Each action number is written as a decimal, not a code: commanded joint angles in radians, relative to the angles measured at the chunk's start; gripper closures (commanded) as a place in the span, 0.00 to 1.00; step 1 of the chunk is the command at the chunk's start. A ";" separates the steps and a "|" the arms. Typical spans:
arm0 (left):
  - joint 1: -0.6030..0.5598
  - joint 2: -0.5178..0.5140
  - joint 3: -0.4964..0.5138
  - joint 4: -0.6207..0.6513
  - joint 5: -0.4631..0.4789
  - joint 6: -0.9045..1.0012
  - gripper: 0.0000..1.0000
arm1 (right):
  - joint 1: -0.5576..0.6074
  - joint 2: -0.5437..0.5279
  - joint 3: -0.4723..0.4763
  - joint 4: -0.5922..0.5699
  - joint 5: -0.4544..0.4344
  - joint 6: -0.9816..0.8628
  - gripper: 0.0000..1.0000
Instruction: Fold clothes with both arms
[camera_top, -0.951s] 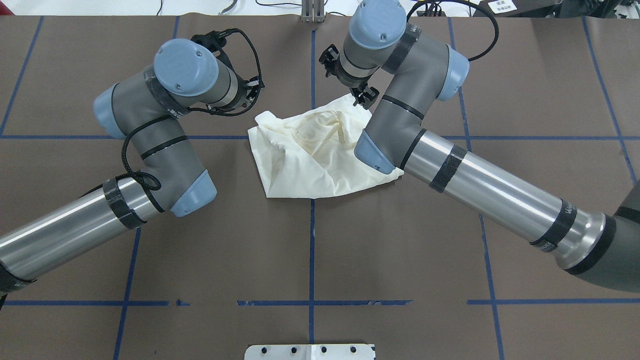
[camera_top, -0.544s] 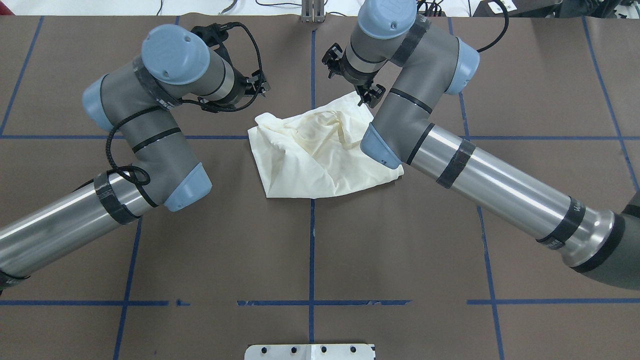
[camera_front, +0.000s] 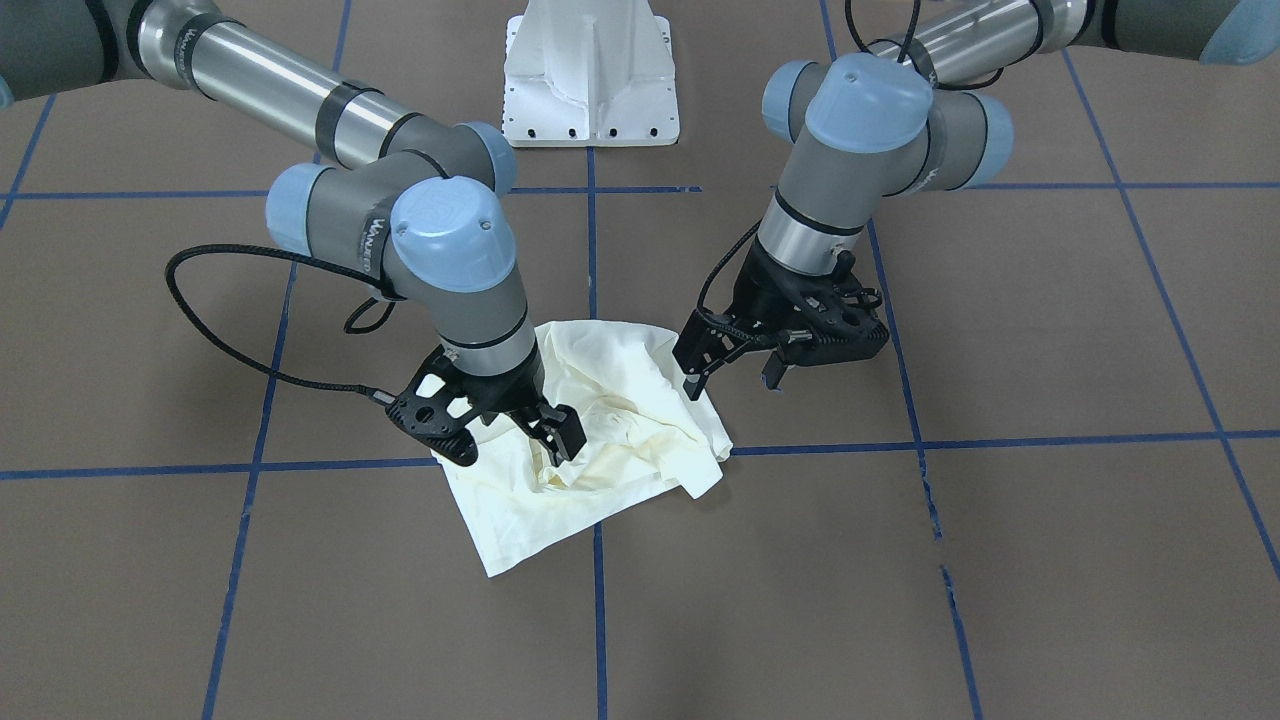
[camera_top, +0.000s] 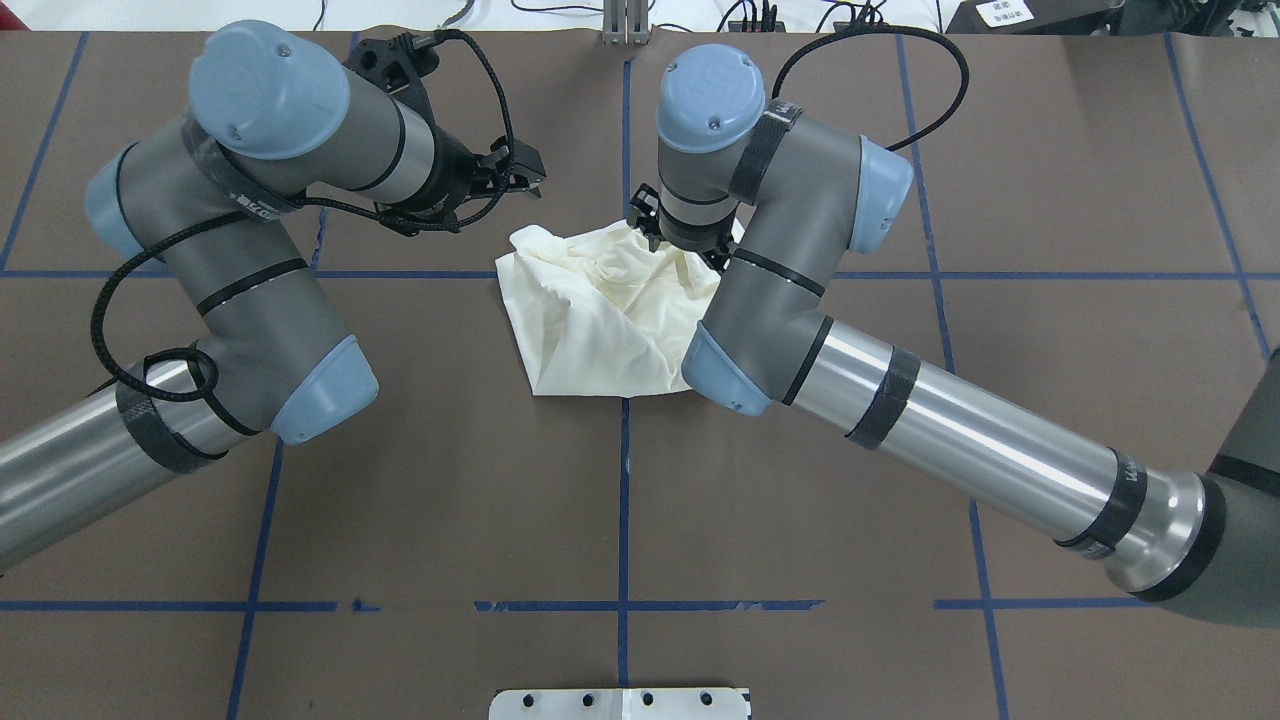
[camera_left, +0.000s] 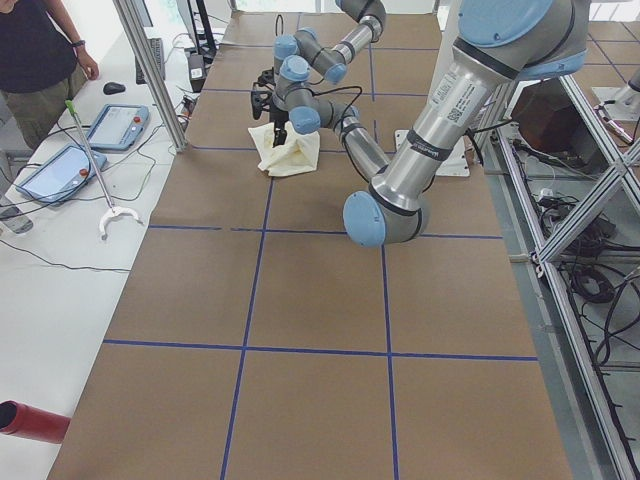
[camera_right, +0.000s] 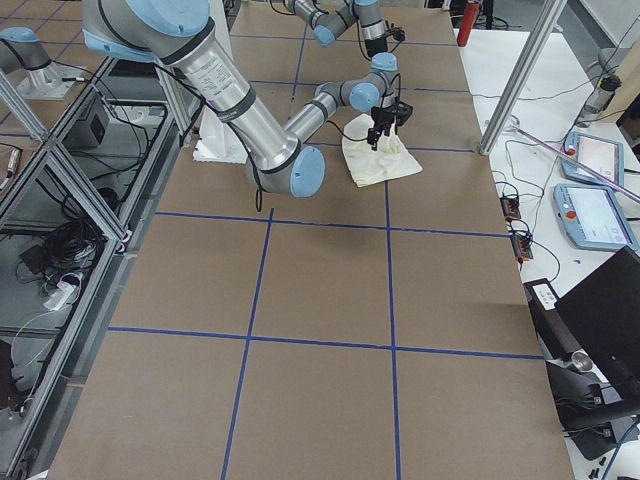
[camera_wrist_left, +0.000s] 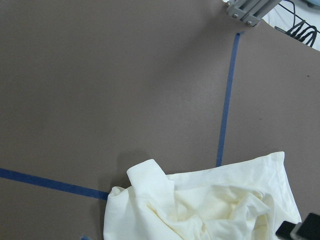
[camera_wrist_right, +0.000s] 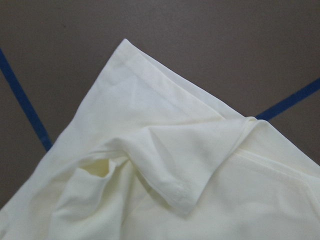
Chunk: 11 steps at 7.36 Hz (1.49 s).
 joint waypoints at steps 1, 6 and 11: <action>0.000 0.002 -0.043 0.000 -0.003 -0.001 0.00 | -0.044 0.028 -0.011 -0.100 -0.015 -0.115 0.00; 0.000 0.011 -0.116 -0.001 0.000 -0.001 0.00 | -0.038 0.026 -0.076 -0.099 -0.128 -0.408 0.00; 0.003 0.013 -0.129 -0.003 0.005 0.004 0.00 | -0.020 0.026 -0.135 -0.033 -0.165 -0.443 0.00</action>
